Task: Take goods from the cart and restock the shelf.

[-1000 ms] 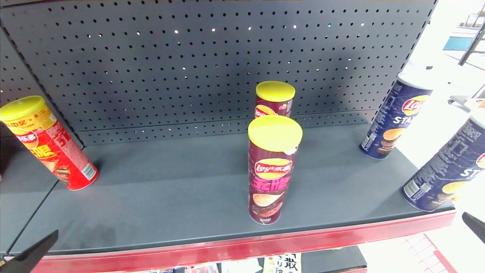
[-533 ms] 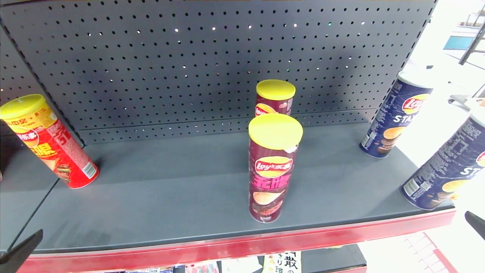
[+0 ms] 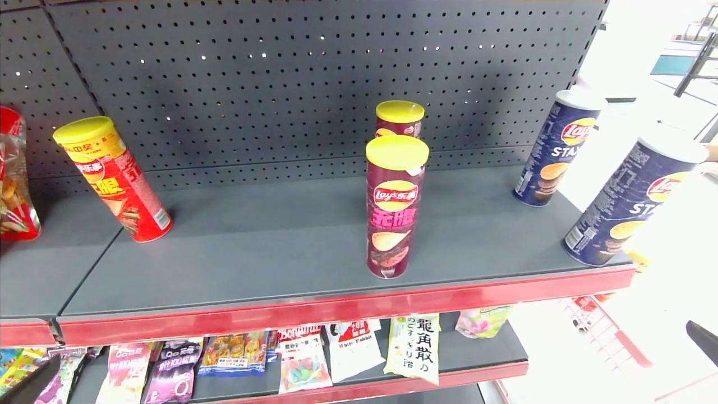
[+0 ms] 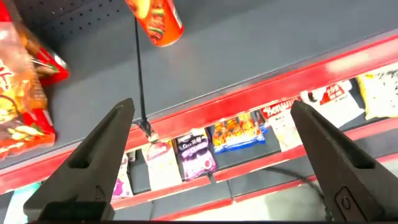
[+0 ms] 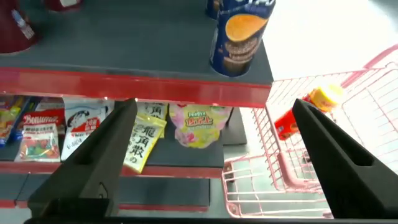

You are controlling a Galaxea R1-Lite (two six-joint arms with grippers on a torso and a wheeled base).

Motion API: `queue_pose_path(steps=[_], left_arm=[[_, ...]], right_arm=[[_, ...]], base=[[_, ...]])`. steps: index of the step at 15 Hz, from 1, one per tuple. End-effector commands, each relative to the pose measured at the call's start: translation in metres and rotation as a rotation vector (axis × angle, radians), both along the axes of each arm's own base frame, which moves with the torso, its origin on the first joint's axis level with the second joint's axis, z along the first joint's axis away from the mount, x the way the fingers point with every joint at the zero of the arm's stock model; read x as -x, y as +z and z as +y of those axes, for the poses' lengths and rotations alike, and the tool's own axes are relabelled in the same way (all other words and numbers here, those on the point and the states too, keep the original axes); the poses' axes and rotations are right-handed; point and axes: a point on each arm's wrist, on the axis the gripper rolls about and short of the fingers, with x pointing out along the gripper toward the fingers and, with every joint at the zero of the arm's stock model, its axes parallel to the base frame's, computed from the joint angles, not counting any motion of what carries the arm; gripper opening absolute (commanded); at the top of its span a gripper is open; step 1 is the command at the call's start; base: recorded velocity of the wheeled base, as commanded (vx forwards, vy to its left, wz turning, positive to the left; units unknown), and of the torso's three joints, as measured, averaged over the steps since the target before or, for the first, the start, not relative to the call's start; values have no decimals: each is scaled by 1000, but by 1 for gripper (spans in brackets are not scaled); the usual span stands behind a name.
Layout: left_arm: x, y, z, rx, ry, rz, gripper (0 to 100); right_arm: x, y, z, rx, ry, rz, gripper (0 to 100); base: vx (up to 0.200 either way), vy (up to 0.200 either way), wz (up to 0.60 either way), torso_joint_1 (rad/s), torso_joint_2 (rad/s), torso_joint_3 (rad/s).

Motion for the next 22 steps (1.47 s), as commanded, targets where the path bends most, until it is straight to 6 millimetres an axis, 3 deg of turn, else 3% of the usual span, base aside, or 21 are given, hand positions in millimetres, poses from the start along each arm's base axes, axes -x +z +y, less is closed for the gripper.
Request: queue_pose_path(steps=[1, 10, 20, 22], left_arm=[[5, -4, 1, 2, -1, -13, 100], [12, -12, 3, -10, -4, -30, 100], [39, -24, 9, -90, -29, -149, 100], [46, -26, 10, -95, -40, -190, 100]], right_arm=[[0, 0, 0, 1, 2, -1, 100], [-2, -1, 0, 7, 9, 14, 100], [-5, -9, 0, 8, 9, 56, 100], [-5, -11, 0, 9, 10, 62, 100]], base=[[0, -200, 0, 17, 2, 2], [0, -200, 0, 8, 4, 1], [0, -200, 0, 3, 1, 3], [0, 0, 0, 0, 0, 0]])
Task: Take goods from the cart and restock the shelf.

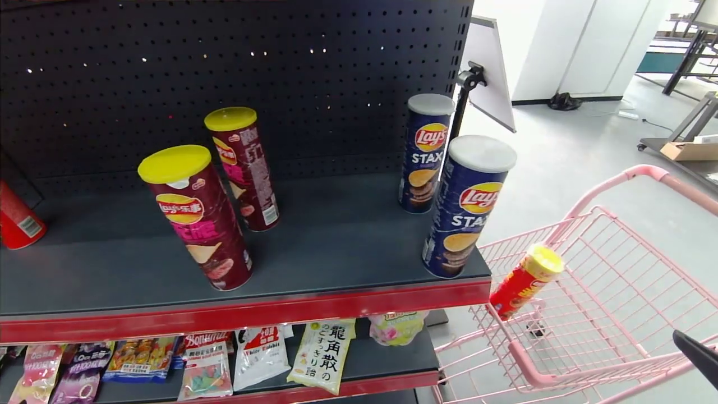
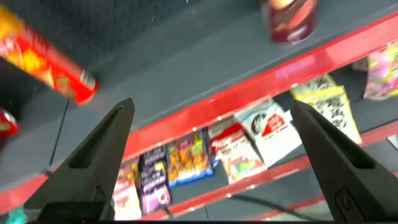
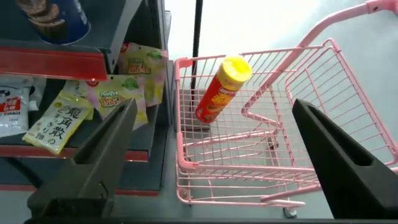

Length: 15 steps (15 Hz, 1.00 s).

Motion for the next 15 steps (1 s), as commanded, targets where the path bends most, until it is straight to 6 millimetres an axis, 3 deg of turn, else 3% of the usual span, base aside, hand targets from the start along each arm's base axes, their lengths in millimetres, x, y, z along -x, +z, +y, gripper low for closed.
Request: queue_pose_path(steps=[1, 6, 11, 15], left_arm=[[9, -6, 2, 9, -15, -45, 100], [21, -32, 5, 21, -19, -98, 100], [20, -36, 4, 19, -22, -87, 100], [21, -37, 5, 21, -22, -95, 100]], right_arm=[[0, -3, 0, 3, 1, 10, 100], [1, -8, 0, 14, 5, 23, 100], [1, -9, 0, 16, 2, 28, 100], [2, -17, 0, 31, 0, 51, 100]], base=[[0, 0, 0, 0, 0, 0], [0, 0, -120, 0, 0, 0], [0, 0, -600, 0, 3, 1], [0, 0, 0, 0, 0, 0]])
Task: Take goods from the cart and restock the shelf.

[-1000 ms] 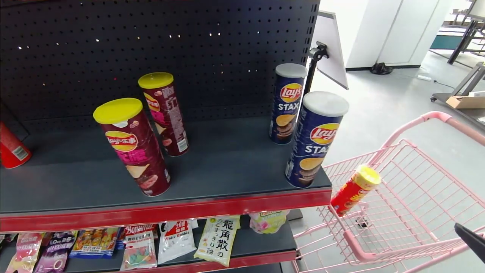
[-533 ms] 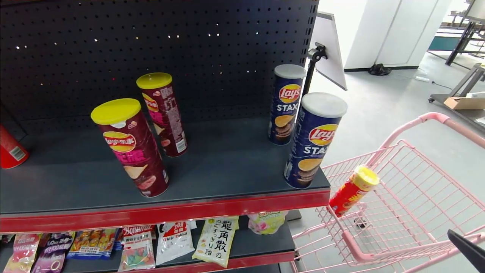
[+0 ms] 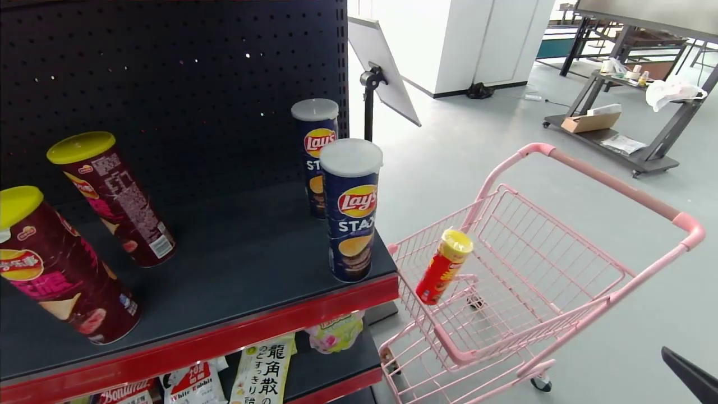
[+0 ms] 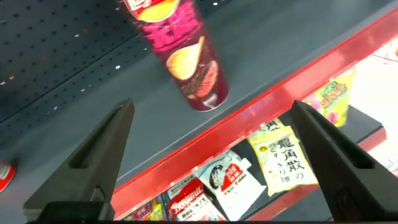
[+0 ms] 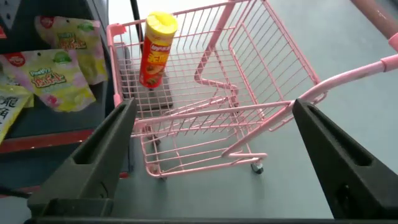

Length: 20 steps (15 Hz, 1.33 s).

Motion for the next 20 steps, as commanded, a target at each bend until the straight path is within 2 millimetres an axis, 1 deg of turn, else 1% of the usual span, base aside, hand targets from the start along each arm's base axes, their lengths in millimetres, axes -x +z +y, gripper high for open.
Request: queue_pose_path(steps=[1, 4, 12, 20], left_arm=[[1, 0, 0, 2, 0, -6, 100], [1, -1, 0, 2, 2, -8, 100], [1, -1, 0, 2, 2, -9, 100], [1, 0, 0, 3, 3, -14, 100]], right_arm=[[1, -3, 0, 10, -1, 7, 100], [1, -3, 0, 16, -3, 9, 100], [3, -9, 0, 16, -3, 16, 100], [3, -12, 0, 35, 2, 29, 100]], base=[[0, 0, 0, 0, 0, 0], [0, 0, 0, -108, 251, 150], [0, 0, 0, -141, 376, 228], [0, 0, 0, -174, 530, 354]])
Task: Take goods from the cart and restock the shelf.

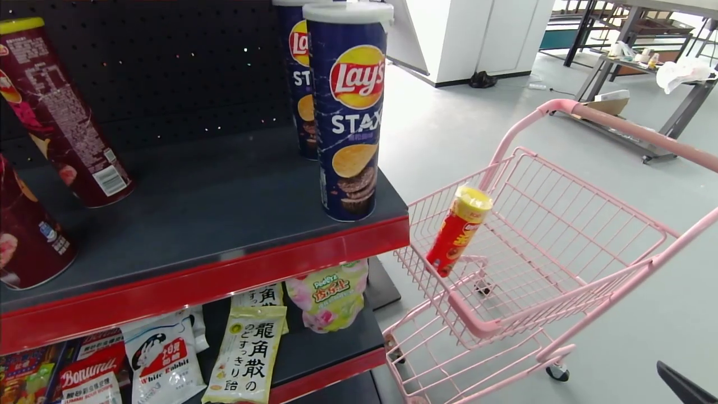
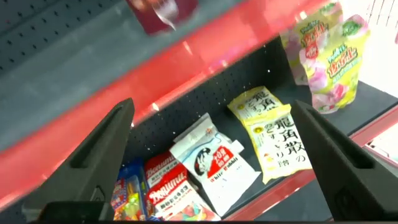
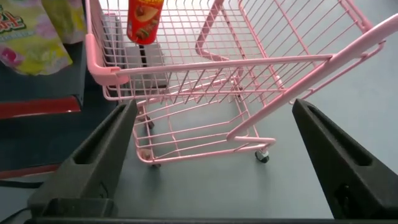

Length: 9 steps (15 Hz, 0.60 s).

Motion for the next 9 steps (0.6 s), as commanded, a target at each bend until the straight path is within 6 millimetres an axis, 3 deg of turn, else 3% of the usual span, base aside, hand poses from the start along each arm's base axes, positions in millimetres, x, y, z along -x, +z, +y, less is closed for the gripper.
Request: queue_pose_path(steps=[1, 3, 6, 7, 8, 9], left_arm=[[0, 0, 0, -1, 1, 3, 100], [0, 0, 0, -1, 1, 3, 100], [0, 0, 0, 3, 13, 6, 100], [0, 0, 0, 6, 14, 6, 100], [-1, -1, 1, 54, 52, 10, 100], [-1, -1, 1, 79, 53, 15, 100]], right_arm=[[-2, 2, 0, 6, 4, 3, 100], [-11, 14, 0, 7, -8, -1, 100], [-76, 54, 2, -73, -18, 29, 100], [-89, 60, 3, -101, -17, 32, 100], [-123, 62, 19, -143, 127, 103, 100], [-134, 60, 22, -145, 146, 124, 100]], base=[[0, 0, 0, -154, 530, 373], [0, 0, 0, -61, 234, 164], [0, 0, 0, -15, 49, 36], [0, 0, 0, 0, 0, 0], [0, 0, 0, 0, 0, 0], [0, 0, 0, 0, 0, 0]])
